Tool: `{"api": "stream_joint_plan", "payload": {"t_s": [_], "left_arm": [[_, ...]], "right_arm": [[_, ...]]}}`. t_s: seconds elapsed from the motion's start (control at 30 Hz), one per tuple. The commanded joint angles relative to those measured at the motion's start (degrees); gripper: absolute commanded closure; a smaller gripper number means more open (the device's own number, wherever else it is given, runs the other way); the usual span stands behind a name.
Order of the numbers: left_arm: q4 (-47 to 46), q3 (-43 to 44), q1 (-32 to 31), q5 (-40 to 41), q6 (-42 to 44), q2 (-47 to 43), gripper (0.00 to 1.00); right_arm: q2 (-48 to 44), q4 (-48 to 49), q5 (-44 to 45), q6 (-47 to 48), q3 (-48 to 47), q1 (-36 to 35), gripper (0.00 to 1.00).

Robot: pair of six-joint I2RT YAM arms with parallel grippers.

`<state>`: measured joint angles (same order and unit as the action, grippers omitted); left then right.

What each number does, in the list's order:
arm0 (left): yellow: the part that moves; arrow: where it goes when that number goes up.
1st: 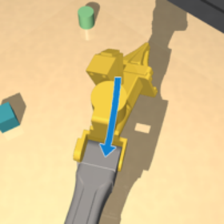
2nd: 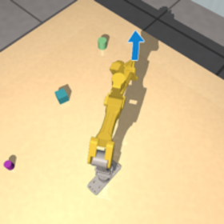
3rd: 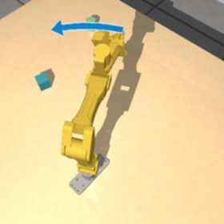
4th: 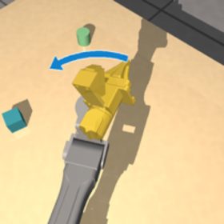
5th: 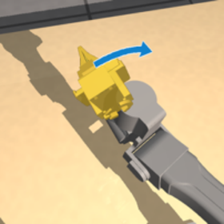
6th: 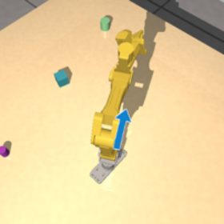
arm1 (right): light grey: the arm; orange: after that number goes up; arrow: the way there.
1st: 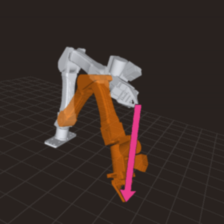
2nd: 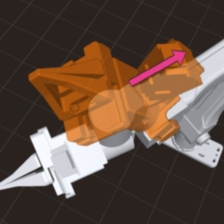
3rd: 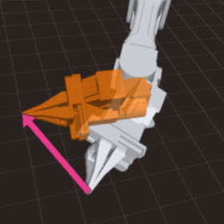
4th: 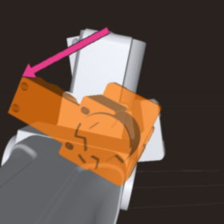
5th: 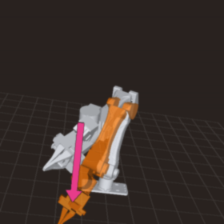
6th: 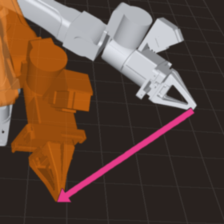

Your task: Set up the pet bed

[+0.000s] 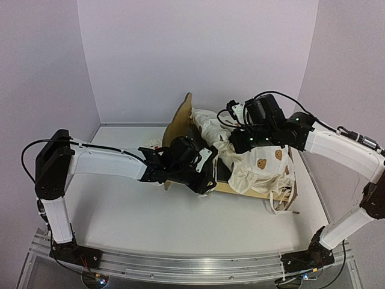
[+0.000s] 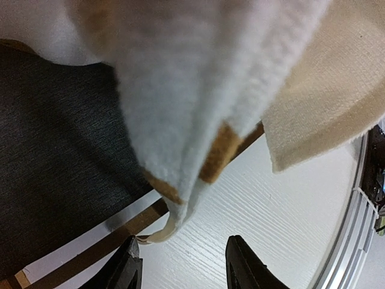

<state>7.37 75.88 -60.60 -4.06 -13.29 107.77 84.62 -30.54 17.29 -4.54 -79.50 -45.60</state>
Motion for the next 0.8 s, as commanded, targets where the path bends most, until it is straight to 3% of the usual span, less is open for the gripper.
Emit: {"api": "stream_joint_plan", "payload": {"t_s": [0.0, 0.57, 0.67, 0.77], "left_arm": [[-2.3, 3.3, -0.2, 3.5, 1.7, 0.9, 0.54], [-3.1, 6.7, -0.2, 8.7, 2.3, 5.2, 0.73], [-3.1, 7.1, -0.2, 9.3, 2.3, 5.9, 0.82], [-3.3, 7.6, -0.2, 9.9, 2.4, 6.3, 0.99]], "right_arm": [[-0.7, 0.4, 1.8, -0.6, -2.8, 0.5, 1.00], [-0.4, 0.4, 0.9, -1.4, -2.9, 0.5, 1.00], [-0.4, 0.4, 0.6, -1.6, -2.9, 0.6, 1.00], [-0.5, 0.4, 0.6, -1.6, -2.6, 0.6, 1.00]]}}
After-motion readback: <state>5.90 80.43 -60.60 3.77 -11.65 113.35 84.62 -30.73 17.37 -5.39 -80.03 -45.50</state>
